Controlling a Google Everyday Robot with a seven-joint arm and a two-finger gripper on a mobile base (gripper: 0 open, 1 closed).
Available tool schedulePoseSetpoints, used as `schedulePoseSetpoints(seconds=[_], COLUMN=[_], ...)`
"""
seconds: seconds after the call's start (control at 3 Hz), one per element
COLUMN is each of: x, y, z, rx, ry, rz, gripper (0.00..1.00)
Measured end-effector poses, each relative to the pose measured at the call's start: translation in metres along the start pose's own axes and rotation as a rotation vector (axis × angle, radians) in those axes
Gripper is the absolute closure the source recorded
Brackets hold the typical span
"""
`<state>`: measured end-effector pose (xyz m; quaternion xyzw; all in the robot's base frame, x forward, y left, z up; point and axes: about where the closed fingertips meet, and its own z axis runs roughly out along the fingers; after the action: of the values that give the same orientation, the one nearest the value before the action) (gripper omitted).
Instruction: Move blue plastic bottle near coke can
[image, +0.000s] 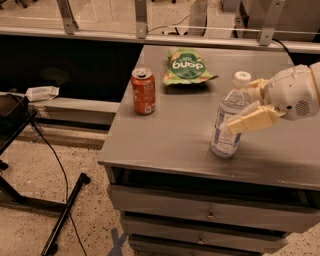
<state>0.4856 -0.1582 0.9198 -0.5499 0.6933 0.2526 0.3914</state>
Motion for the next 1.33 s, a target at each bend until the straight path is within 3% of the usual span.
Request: schedulePoseSetpoints(seconds=[0.33, 0.67, 1.0, 1.33], x=[-0.002, -0.016, -0.049, -0.067], y=[0.0, -0.018, -0.062, -0.096], z=[0.003, 0.02, 0.058, 0.092], rx=[-0.005, -0.024, -0.049, -0.063], ry=[0.001, 0.009, -0.045, -0.14], rz=[-0.007, -0.063, -0.157, -0.194], gripper=[0.7, 0.99, 1.0, 1.0])
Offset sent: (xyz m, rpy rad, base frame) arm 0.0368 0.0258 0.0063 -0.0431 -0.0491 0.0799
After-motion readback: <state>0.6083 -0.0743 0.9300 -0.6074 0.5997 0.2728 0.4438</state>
